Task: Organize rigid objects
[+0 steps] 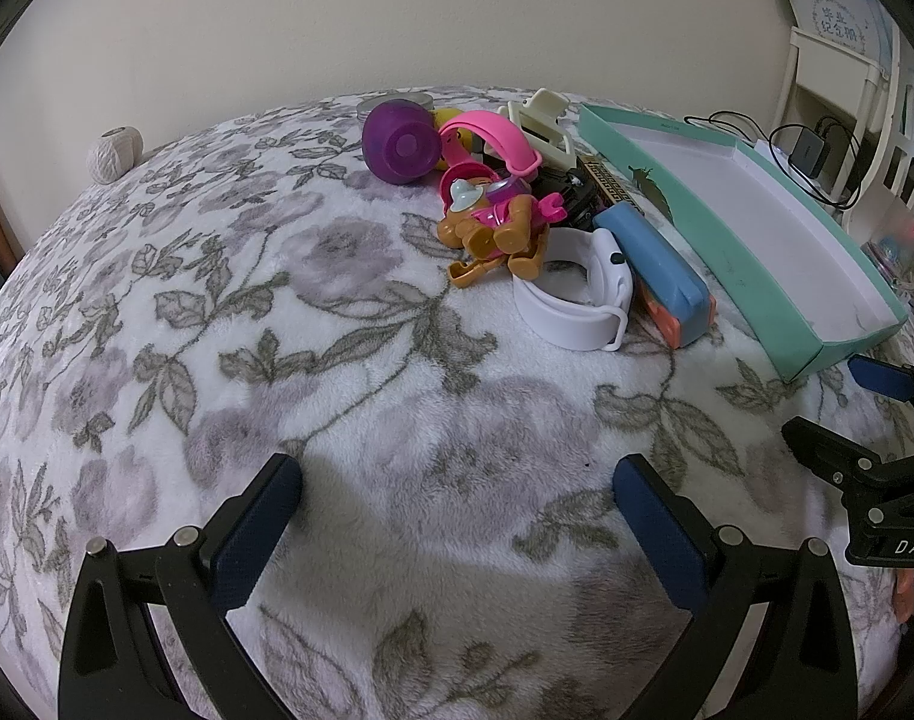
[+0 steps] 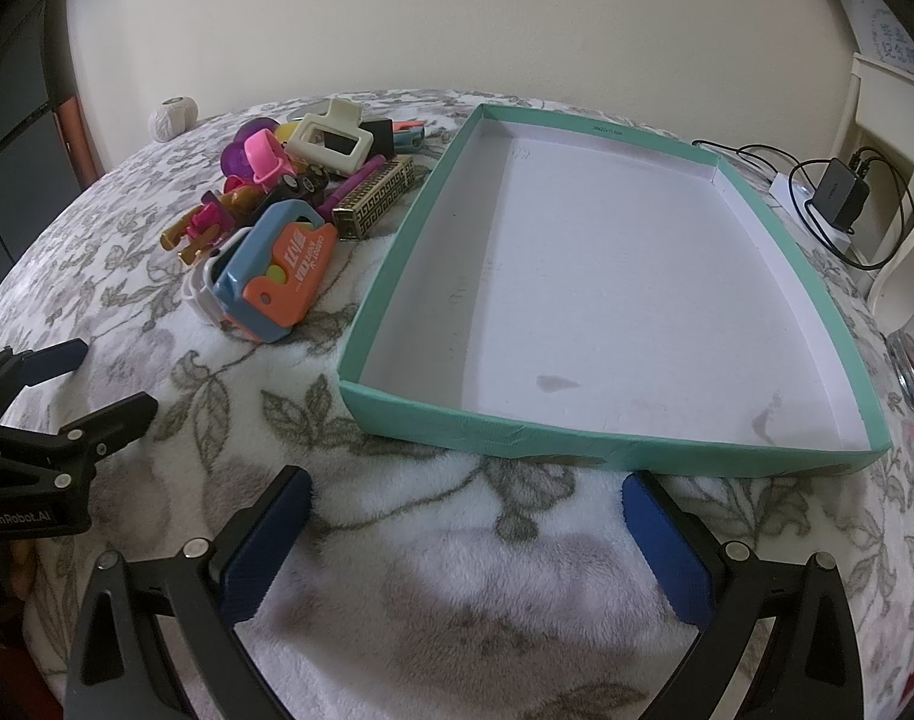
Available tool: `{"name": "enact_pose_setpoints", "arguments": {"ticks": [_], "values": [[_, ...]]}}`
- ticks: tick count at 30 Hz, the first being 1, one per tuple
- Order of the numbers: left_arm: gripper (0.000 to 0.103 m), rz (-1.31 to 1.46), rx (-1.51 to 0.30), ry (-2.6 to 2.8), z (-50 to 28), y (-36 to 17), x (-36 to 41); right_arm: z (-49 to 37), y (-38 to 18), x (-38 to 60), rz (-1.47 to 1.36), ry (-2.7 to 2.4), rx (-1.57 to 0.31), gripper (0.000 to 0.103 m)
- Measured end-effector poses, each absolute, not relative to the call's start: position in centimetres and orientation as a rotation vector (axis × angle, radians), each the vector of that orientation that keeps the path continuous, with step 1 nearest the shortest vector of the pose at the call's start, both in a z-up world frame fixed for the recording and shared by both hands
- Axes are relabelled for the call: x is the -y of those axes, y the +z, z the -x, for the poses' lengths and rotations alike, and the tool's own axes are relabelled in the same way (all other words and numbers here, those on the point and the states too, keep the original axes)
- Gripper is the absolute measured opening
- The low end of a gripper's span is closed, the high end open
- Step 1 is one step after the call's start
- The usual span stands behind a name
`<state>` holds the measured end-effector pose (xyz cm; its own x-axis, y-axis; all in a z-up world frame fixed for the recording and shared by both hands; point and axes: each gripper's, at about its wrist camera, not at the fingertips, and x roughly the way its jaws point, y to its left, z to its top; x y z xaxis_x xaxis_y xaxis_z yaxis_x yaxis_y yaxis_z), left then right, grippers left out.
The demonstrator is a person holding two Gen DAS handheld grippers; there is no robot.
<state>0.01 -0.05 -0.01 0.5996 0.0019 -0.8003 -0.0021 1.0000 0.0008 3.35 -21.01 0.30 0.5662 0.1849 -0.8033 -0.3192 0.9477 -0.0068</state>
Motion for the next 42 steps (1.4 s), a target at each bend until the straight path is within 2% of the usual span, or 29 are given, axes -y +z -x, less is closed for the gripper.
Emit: {"name": "enact_pose_setpoints", "arguments": {"ticks": [13,22,28,39,42], "values": [[0.103,-0.005,-0.953,-0.053,-0.9,0.4,-0.5,-3.0,0.6,21.6,0.143,0.316,-0.915,0.103],[0.103,0.019,-0.876,-0.031,-2.6,4.3,-2.5,-1.8,6.5,22.3,0.149,0.388,-0.802,0.103],[0.103,0.073,-0.918,-0.012,-4.5,5.1,-3.6,-3.3,9.9,19.8,0.205,0.456,-0.757,0.103],[0.103,0.089,-1.051,-0.003,-7.9,2.1,-2.3,-4.2,8.1,16.3,0.283,0.533,-0.815,0.103],[0.102,0.104,-1.067,0.0,-8.5,1.8,-2.0,-4.3,7.6,15.7,0.315,0.548,-0.827,0.1]]}}
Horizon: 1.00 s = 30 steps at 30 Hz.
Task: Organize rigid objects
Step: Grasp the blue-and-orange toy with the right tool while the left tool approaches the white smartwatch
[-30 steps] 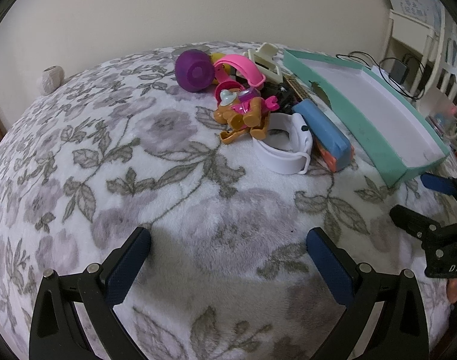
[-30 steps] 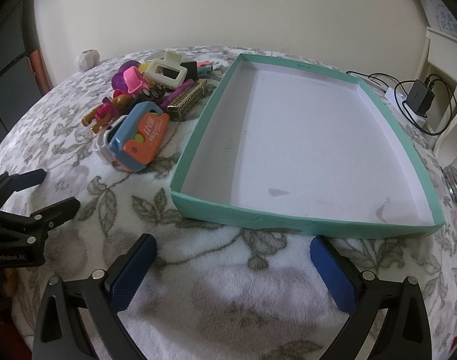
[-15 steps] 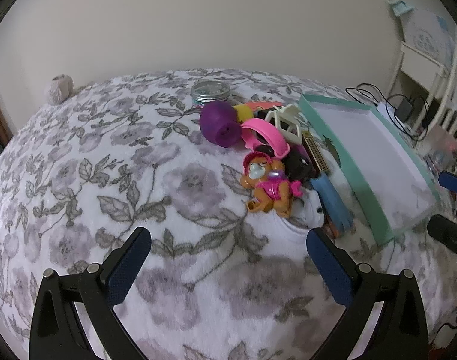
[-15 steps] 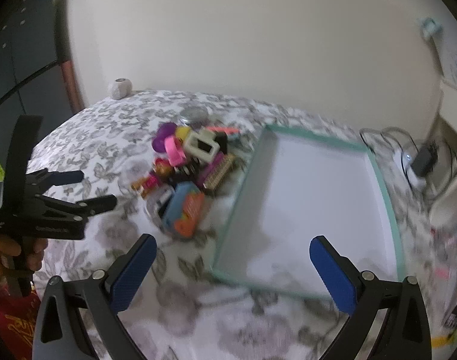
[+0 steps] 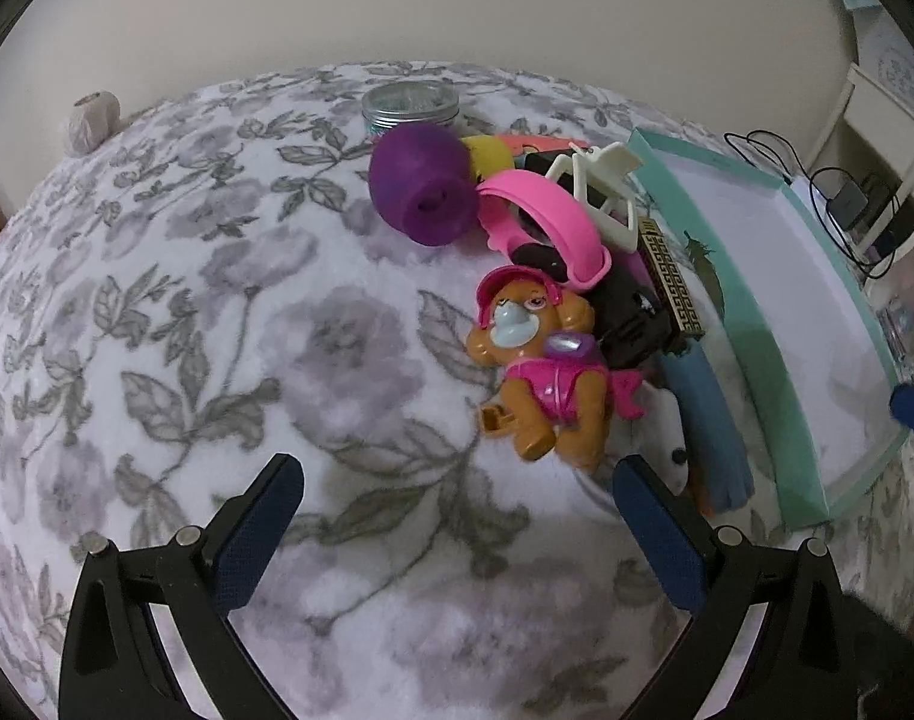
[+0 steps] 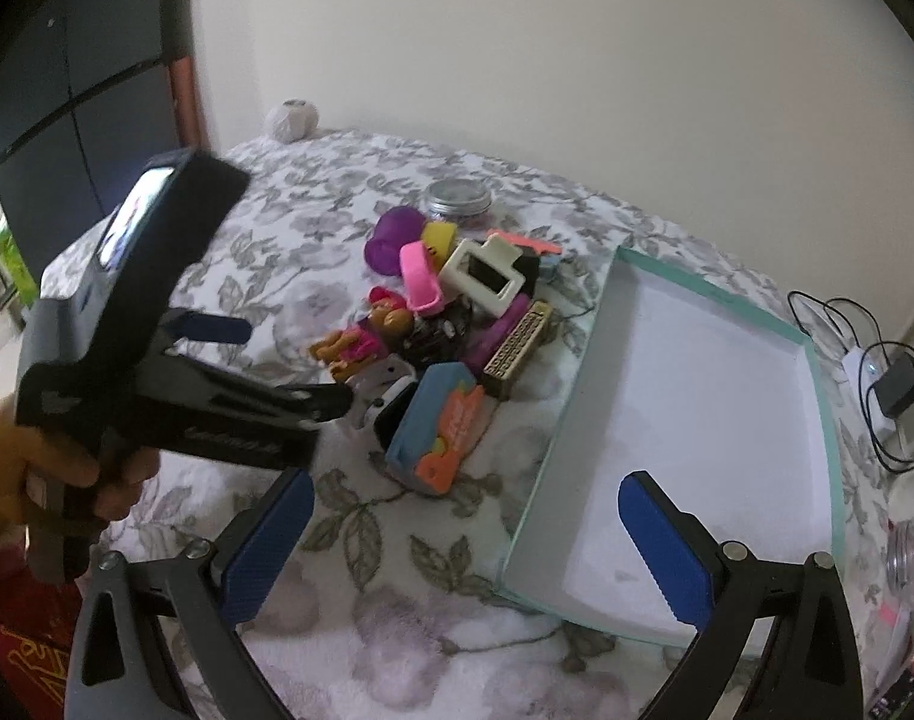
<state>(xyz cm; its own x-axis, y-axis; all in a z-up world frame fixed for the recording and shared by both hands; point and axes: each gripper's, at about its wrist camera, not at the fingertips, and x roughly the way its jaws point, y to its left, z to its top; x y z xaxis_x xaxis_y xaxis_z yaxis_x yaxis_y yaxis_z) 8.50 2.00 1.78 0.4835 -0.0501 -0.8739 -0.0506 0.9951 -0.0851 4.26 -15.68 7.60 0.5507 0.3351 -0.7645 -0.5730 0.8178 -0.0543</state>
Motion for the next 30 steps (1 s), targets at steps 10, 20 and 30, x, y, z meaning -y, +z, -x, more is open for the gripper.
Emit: {"name": "enact_pose_setpoints", "arguments": {"ticks": [10,20,30], "values": [[0.092,0.085,-1.085,0.014,-9.3,1.3,-1.7,-4.8,6.0,13.9,0.359,0.601,-0.871,0.072],[0.086,0.081,-1.093,-0.003,-9.3,1.2,-1.9,-5.4,4.3,11.7,0.427,0.623,-0.891,0.051],[0.077,0.088,-1.074,-0.013,-8.8,1.3,-1.7,-7.0,3.1,11.8,0.398,0.572,-0.914,0.037]]}}
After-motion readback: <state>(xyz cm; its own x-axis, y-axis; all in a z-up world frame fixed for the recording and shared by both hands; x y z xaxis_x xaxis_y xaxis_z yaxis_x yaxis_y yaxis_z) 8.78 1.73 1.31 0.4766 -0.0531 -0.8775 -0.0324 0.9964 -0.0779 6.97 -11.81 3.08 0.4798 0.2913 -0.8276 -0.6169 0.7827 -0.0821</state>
